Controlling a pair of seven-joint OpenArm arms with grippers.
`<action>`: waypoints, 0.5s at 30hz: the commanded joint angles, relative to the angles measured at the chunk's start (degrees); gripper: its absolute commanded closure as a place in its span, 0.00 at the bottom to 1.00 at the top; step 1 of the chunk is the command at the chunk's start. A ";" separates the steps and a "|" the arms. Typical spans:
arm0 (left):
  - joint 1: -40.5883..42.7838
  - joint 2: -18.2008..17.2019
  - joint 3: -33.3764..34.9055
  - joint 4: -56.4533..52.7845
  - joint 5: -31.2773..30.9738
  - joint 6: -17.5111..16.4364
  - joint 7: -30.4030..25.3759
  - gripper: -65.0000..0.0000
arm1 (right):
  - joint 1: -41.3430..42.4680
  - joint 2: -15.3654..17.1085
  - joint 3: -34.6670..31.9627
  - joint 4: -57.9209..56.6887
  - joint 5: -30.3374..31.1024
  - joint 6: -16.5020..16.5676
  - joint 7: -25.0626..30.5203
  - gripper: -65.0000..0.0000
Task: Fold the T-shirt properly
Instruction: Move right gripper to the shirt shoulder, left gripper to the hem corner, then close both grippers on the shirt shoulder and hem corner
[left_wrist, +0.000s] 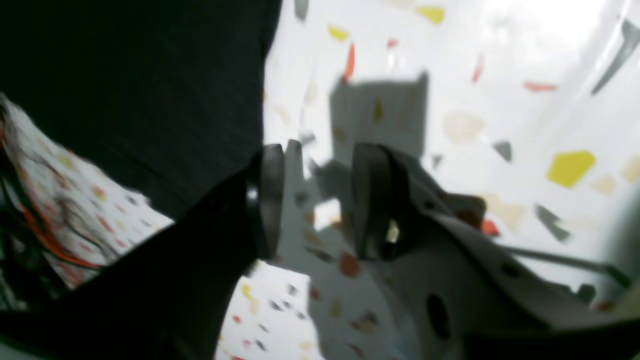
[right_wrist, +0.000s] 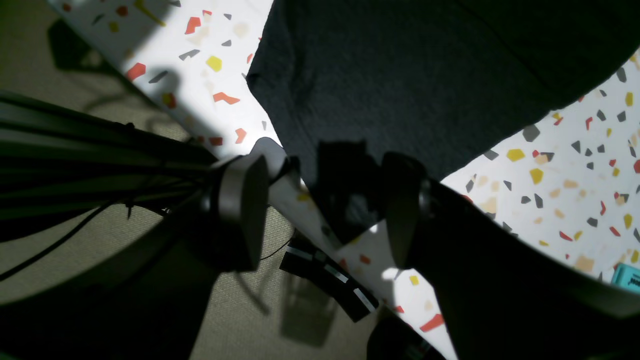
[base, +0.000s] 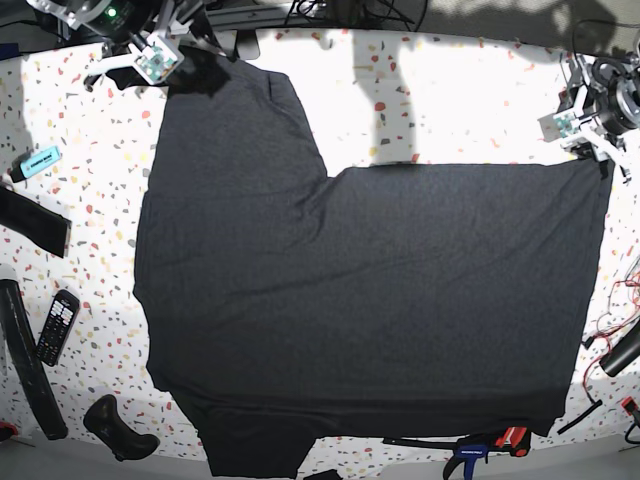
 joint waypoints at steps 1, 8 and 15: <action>-0.59 -0.83 -0.70 -0.31 0.83 1.68 -0.81 0.66 | -0.35 0.48 0.31 0.96 0.28 -0.09 1.11 0.46; -6.32 1.38 -0.70 -9.16 0.59 2.84 -0.63 0.66 | -0.35 0.48 0.33 0.96 0.28 -0.09 1.11 0.46; -10.38 4.02 -0.70 -18.14 0.61 3.93 0.33 0.66 | -0.35 0.46 0.31 0.96 0.33 -0.11 1.14 0.46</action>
